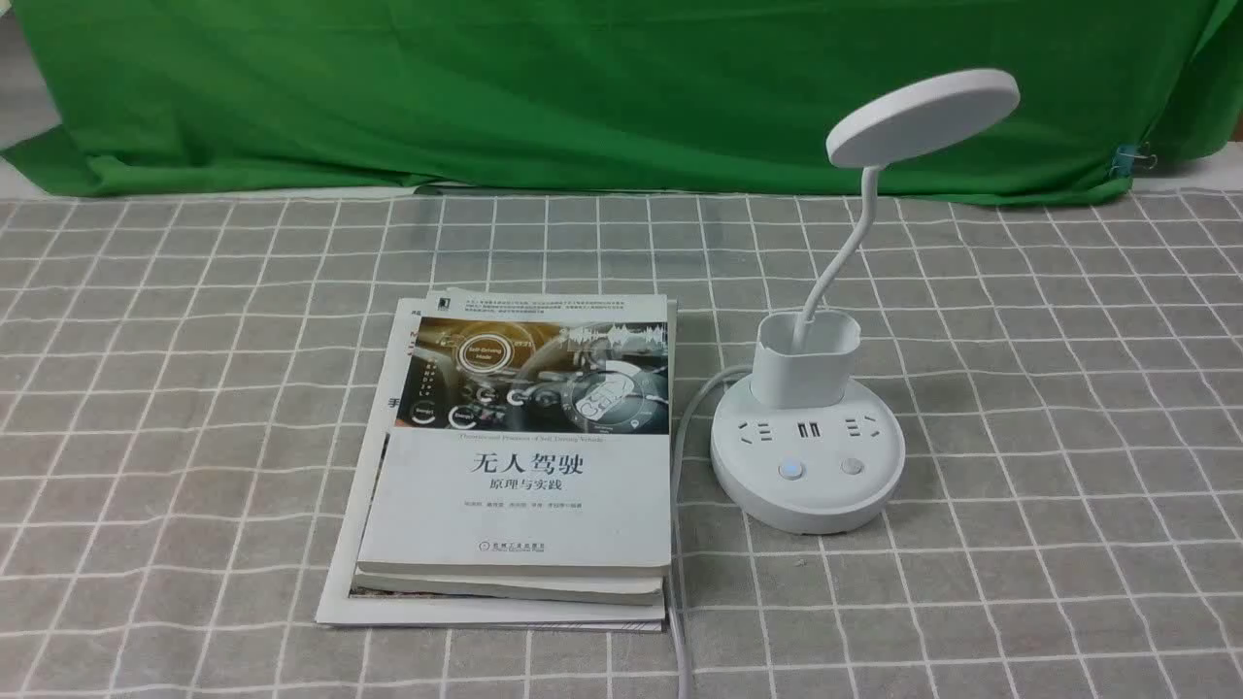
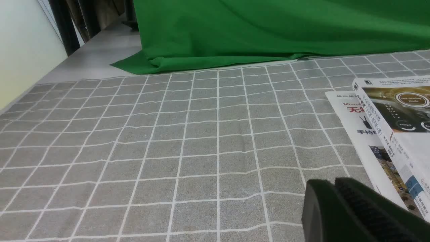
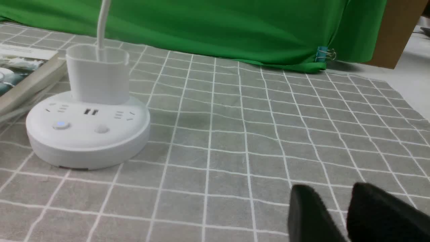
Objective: Turn on the desk lamp on the grey coffee tablecloth with your hand.
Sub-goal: 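Press the button on the base of the white desk lamp with the right gripper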
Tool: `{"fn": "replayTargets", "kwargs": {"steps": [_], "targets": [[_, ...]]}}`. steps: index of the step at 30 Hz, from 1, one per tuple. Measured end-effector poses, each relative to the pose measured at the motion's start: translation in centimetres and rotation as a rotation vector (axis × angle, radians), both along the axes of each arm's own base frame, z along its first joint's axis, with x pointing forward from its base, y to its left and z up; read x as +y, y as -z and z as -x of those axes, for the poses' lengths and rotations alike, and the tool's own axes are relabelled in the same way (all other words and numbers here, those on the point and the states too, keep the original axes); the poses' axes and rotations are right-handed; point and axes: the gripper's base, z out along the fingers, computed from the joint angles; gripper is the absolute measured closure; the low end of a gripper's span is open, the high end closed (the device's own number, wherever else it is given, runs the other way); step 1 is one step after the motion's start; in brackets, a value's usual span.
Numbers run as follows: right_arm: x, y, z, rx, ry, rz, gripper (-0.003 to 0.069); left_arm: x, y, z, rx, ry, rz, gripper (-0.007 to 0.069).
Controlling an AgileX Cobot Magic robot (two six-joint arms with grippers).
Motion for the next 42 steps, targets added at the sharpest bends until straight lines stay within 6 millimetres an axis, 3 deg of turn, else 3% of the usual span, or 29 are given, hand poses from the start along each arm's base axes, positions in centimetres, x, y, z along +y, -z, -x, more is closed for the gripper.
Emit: {"fn": "replayTargets", "kwargs": {"steps": [37,42], "targets": [[0.0,-0.2,0.0,-0.024,-0.002,0.011,0.0419,0.0,0.0,0.0,0.0,0.0,0.0,0.0606],[0.1,-1.1,-0.1,-0.106,0.017,-0.288,0.0419,0.0,0.0,0.0,0.0,0.0,0.0,0.0606]]}}
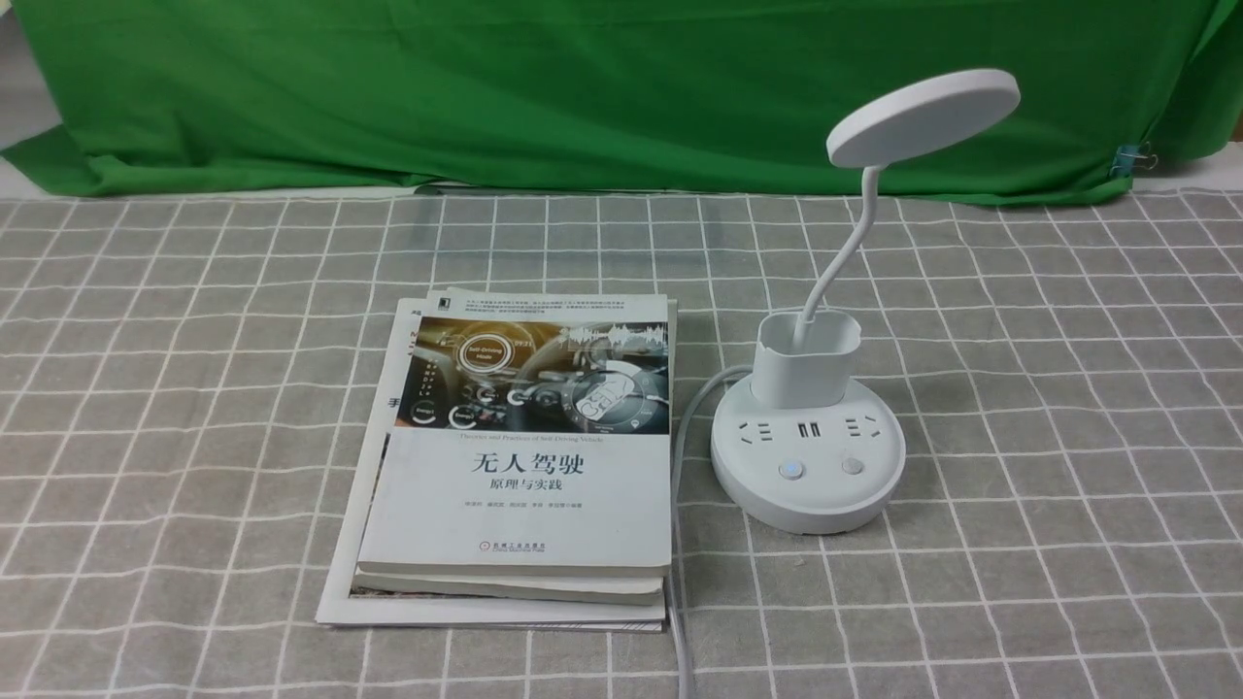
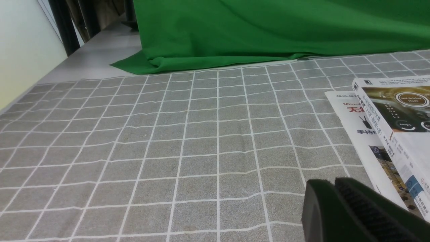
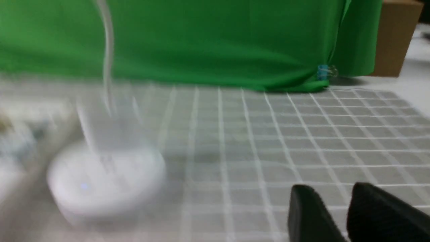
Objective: Turn on the desk lamp on the grey coffee tablecloth with your hand.
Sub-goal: 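Press the button on the base of the white desk lamp with the right gripper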
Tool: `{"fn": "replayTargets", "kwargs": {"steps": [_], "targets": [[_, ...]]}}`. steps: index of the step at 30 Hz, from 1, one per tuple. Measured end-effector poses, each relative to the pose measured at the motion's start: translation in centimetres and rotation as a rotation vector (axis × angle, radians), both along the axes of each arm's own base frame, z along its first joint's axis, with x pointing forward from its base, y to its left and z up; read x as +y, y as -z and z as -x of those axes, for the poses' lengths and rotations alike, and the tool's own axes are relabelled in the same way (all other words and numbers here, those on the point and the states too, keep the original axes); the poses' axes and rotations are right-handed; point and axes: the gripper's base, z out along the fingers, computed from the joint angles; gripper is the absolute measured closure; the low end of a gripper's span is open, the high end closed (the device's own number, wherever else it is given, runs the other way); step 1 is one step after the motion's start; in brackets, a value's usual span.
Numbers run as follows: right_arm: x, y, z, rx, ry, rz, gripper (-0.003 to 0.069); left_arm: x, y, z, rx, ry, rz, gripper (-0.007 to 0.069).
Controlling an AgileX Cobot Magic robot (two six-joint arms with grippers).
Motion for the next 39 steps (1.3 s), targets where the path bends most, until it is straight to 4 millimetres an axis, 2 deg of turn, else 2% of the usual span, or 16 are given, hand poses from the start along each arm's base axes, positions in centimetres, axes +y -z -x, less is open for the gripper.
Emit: {"fn": "replayTargets", "kwargs": {"steps": [3,6,9,11,15,16,17,18,19,20,22,23,27,30,35,39], "targets": [[-0.1,-1.0,0.0,-0.082,0.005,-0.346,0.0419,0.0,0.0,0.0,0.0,0.0,0.0,0.0606],[-0.2,-1.5,0.1,-0.134,0.0,-0.462,0.0426,0.0,0.0,0.0,0.0,0.0,0.0,0.0606],[-0.2,-1.6,0.1,-0.142,-0.002,-0.495,0.0479,0.0,0.0,0.0,0.0,0.0,0.0,0.0606],[0.0,-1.8,-0.1,-0.062,-0.009,-0.461,0.0561,0.0,0.0,0.0,0.0,0.0,0.0,0.0606],[0.8,-5.4,-0.9,0.123,-0.07,-0.267,0.0623,0.0,0.0,0.0,0.0,0.0,0.0,0.0606],[0.8,-5.5,-1.2,0.15,-0.073,-0.254,0.0624,0.0,0.0,0.0,0.0,0.0,0.0,0.0606],[1.3,-7.7,-2.1,0.237,-0.11,-0.163,0.0625,0.0,0.0,0.0,0.0,0.0,0.0,0.0606],[1.5,-8.4,-2.7,0.315,-0.135,-0.112,0.0625,0.0,0.0,0.0,0.0,0.0,0.0,0.0606],[1.7,-9.1,-3.3,0.352,-0.15,-0.079,0.0625,0.0,0.0,0.0,0.0,0.0,-0.001,0.0606],[2.3,-9.8,-5.3,0.519,-0.191,0.014,0.0625,0.0,0.0,0.0,0.0,0.0,-0.003,0.0606],[2.6,-10.2,-6.6,0.597,-0.213,0.056,0.0625,0.0,0.0,0.0,0.0,0.0,-0.003,0.0606],[3.0,-10.6,-8.5,0.681,-0.238,0.103,0.0625,0.0,0.0,0.0,0.0,0.0,-0.003,0.0606],[4.9,-9.7,-14.1,0.841,-0.33,0.17,0.0629,0.0,0.0,0.0,0.0,0.0,-0.003,0.0606],[7.5,-8.4,-16.9,0.888,-0.419,0.22,0.0629,0.0,0.0,0.0,0.0,0.0,-0.003,0.0606],[11.6,-5.8,-20.3,0.96,-0.524,0.283,0.0629,0.0,0.0,0.0,0.0,0.0,-0.003,0.0606],[12.8,-4.2,-22.4,0.993,-0.532,0.3,0.0629,0.0,0.0,0.0,0.0,0.0,-0.003,0.0606]]}}
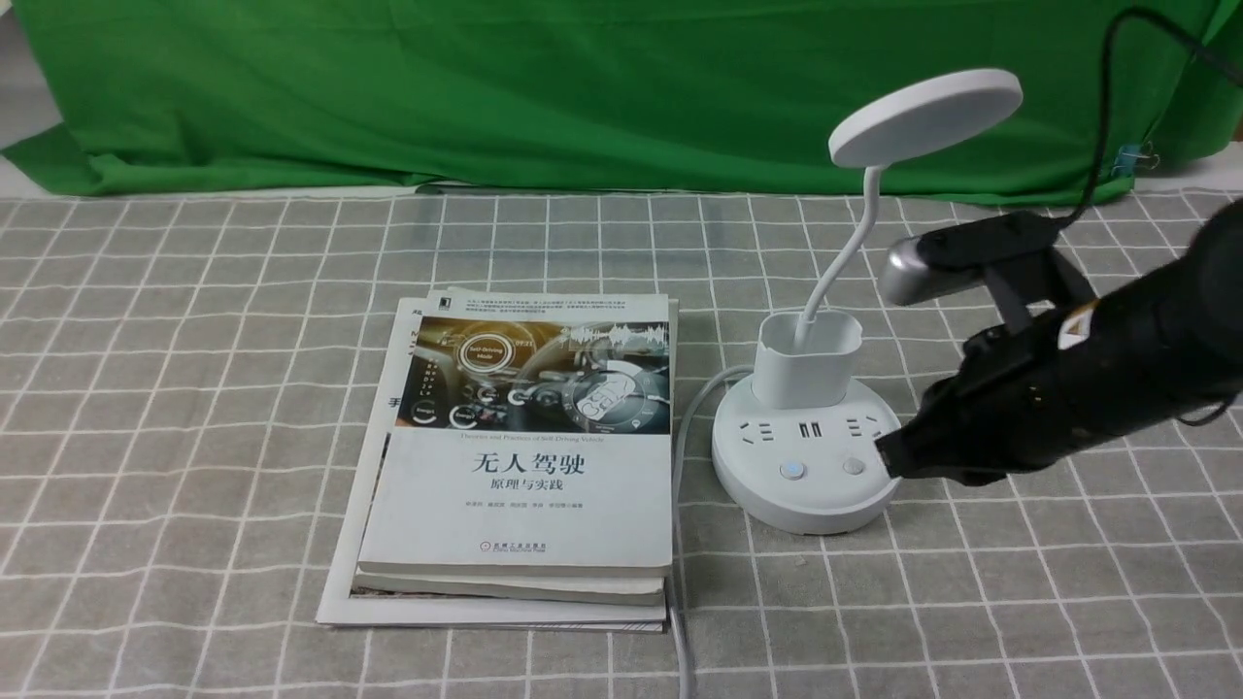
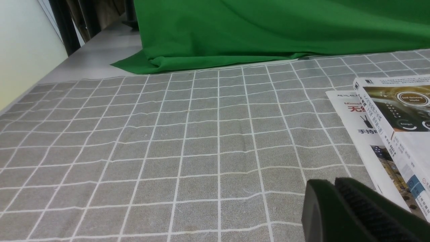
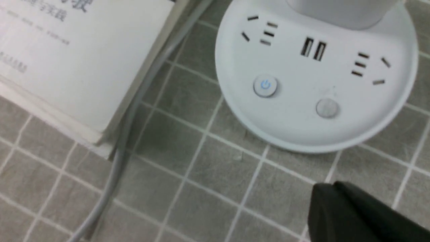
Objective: Turn on the desk lamp on the grey coffee tablecloth with your hand.
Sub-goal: 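Press the button on the base of the white desk lamp with the right gripper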
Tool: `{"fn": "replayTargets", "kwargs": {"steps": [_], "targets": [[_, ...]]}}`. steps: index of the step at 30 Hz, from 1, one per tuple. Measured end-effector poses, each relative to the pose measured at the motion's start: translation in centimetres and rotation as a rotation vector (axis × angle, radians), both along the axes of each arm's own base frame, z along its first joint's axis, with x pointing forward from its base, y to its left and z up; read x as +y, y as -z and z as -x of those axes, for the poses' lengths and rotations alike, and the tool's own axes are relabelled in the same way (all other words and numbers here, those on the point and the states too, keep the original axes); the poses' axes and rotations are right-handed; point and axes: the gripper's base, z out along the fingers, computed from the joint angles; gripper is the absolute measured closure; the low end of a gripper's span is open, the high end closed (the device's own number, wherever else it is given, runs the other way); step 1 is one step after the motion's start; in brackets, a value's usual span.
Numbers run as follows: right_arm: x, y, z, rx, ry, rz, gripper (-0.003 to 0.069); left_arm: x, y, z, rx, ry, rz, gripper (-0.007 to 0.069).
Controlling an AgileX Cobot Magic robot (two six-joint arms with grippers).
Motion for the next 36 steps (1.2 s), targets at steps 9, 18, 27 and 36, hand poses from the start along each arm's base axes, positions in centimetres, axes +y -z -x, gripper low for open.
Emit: {"fn": "replayTargets", "kwargs": {"steps": [9,18,27,36], "targets": [[1.7,3.6,-3.9,0.055,-0.018,0.054,0.0629,0.0,0.0,0.0,0.0,0.0,0.002,0.0606],[1.9,5.1,-4.9,0.051,0.0,0.075,0.0629,0.0,0.0,0.0,0.0,0.0,0.001,0.0606],[2.1,4.7,-5.4,0.025,0.002,0.066,0.0629,0.0,0.0,0.0,0.0,0.0,0.001,0.0606],[2.3,6.7,-6.0,0.071,-0.002,0.092,0.0629,0.0,0.0,0.0,0.0,0.0,0.0,0.0606]]}}
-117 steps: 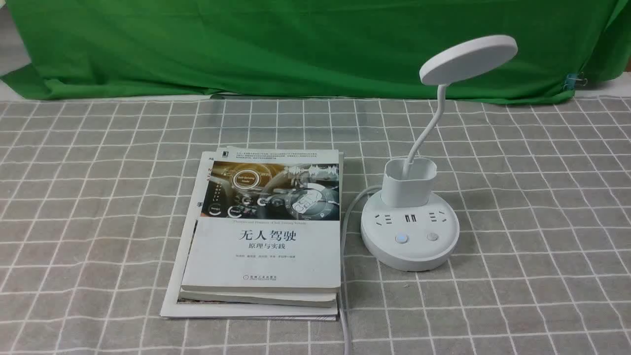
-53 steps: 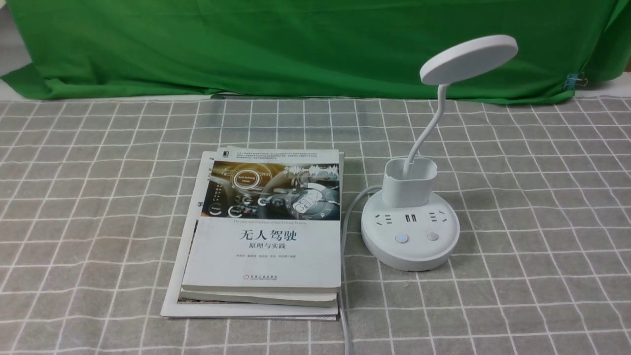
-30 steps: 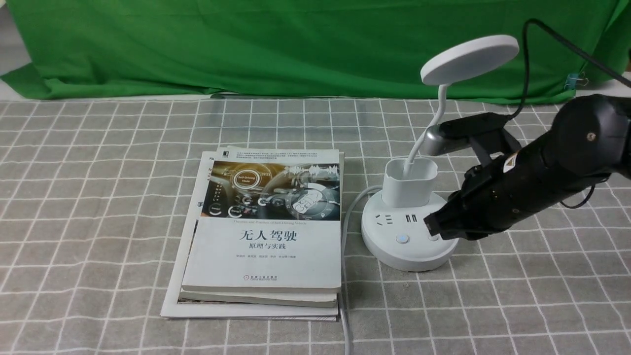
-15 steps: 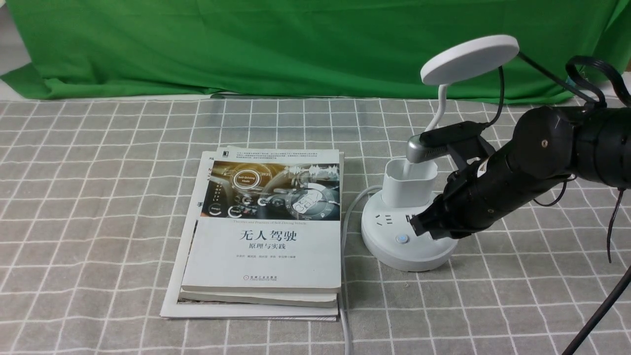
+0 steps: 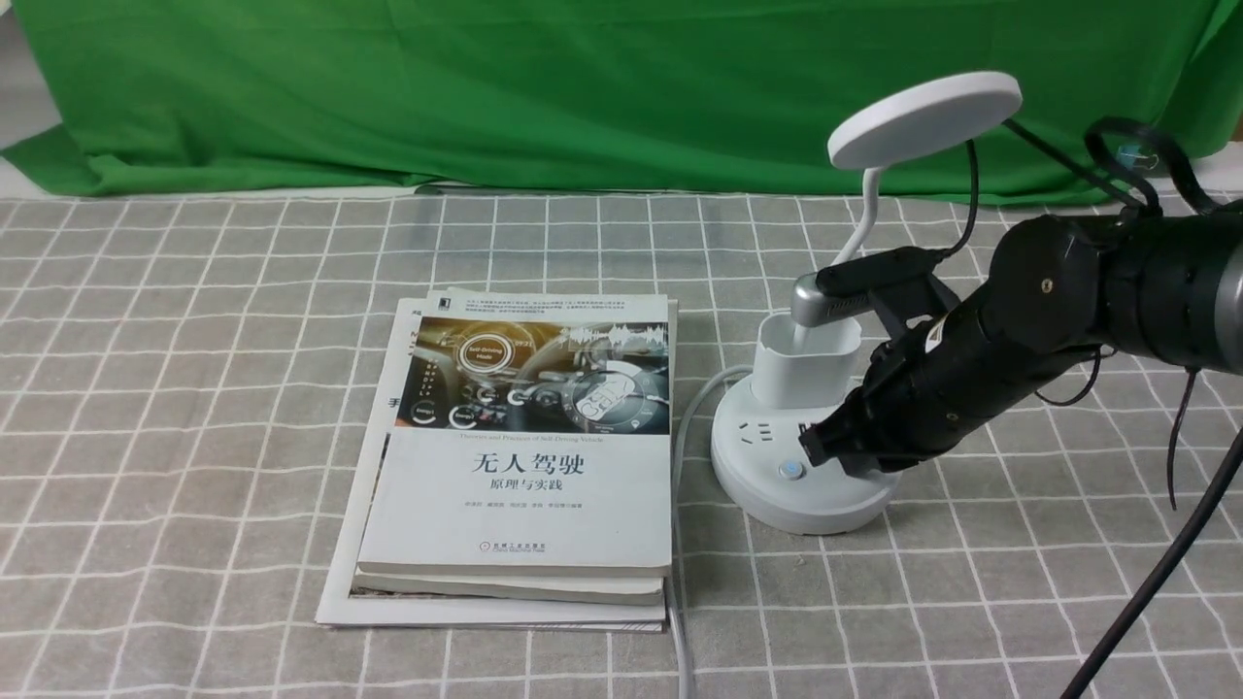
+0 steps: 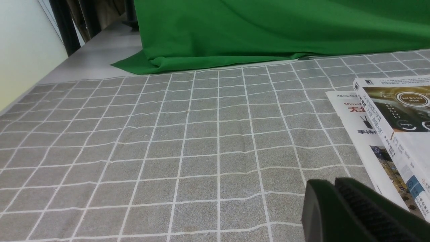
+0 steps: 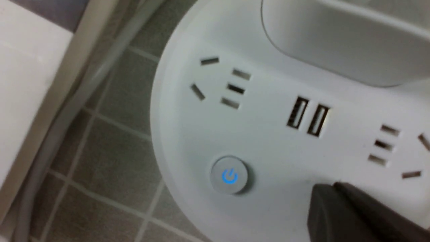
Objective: Turn on the desk lamp on the grey coffee tablecloth with your hand.
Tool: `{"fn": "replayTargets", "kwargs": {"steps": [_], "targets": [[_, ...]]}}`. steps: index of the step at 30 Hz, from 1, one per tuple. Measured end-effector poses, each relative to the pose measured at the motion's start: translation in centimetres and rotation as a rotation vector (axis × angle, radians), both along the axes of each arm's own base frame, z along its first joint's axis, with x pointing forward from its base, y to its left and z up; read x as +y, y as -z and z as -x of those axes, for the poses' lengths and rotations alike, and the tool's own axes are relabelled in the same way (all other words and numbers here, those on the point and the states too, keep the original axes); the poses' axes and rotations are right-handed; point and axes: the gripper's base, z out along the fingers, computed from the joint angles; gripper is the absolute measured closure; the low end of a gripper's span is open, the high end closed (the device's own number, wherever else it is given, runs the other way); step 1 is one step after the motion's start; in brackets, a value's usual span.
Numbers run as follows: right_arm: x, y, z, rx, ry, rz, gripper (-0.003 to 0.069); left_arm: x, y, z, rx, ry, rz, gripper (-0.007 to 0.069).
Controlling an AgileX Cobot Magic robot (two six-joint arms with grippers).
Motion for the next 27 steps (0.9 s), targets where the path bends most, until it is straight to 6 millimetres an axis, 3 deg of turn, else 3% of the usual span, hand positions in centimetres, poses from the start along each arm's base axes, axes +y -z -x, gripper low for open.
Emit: {"fn": "replayTargets", "kwargs": {"steps": [7,13,20,23,25,27], "targets": [[0.0,-0.6,0.0,-0.021,0.001,-0.008,0.0628,0.0,0.0,0.0,0.0,0.0,0.0,0.0606],[0.0,-4.5,1.7,-0.102,-0.017,-0.047,0.0628,0.0,0.0,0.0,0.0,0.0,0.0,0.0606],[-1.5,-7.1,6.4,-0.128,-0.011,-0.078,0.0628,0.0,0.0,0.0,0.0,0.0,0.0,0.0606],[-3.4,-9.0,10.7,-0.172,0.01,-0.117,0.0627,0.0,0.0,0.0,0.0,0.0,0.0,0.0606],[-3.8,-9.4,11.8,-0.188,0.014,-0.127,0.0627,0.0,0.0,0.0,0.0,0.0,0.0,0.0606],[-4.9,-10.1,14.0,-0.206,0.019,-0.145,0.0626,0.0,0.0,0.0,0.0,0.0,0.002,0.0606]]}}
